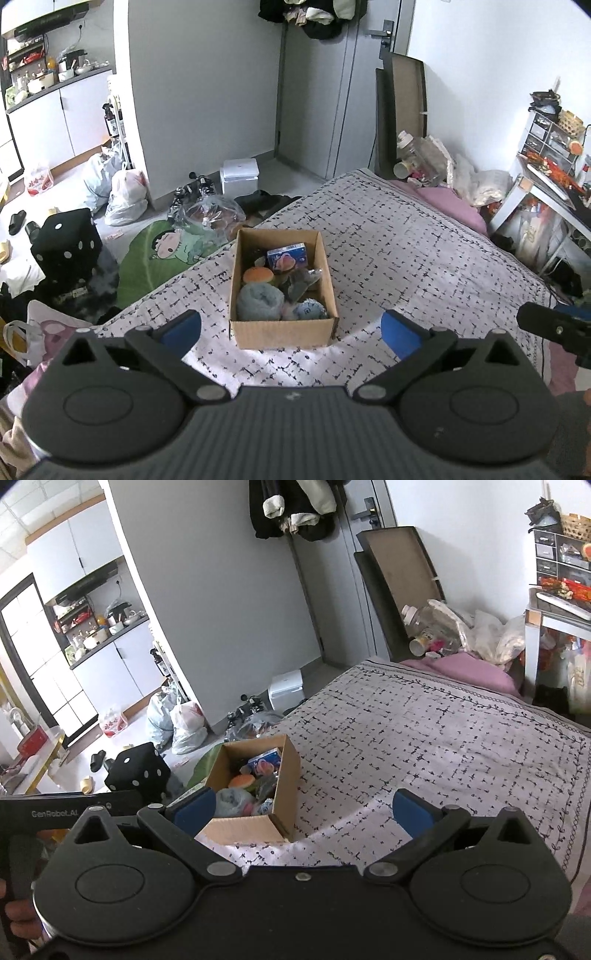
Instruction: Organize soft objects
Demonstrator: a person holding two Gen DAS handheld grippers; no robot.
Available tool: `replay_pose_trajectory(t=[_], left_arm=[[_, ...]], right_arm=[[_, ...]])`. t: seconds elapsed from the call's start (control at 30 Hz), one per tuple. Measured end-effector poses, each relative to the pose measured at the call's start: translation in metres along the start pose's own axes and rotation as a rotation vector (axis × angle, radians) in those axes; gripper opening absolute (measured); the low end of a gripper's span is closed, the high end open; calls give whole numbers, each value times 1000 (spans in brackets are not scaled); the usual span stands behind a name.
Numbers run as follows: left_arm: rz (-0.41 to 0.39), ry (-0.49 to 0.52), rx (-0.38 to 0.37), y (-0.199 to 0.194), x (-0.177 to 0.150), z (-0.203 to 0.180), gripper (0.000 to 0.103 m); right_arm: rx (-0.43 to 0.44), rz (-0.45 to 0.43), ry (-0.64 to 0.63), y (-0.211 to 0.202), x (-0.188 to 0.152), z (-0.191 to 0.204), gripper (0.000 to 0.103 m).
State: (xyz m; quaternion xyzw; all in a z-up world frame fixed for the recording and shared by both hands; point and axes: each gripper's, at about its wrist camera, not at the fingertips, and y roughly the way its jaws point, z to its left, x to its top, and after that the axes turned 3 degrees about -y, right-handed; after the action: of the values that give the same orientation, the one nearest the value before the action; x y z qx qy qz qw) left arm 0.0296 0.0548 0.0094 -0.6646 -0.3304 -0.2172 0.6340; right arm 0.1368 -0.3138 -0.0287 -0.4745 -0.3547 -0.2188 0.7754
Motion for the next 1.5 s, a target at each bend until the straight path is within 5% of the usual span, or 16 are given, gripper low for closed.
replay_pose_trajectory(t=[1.5], left_arm=[[-45, 11, -16, -41, -27, 14, 103]], right_arm=[[-22, -44, -88, -40, -20, 28, 103]])
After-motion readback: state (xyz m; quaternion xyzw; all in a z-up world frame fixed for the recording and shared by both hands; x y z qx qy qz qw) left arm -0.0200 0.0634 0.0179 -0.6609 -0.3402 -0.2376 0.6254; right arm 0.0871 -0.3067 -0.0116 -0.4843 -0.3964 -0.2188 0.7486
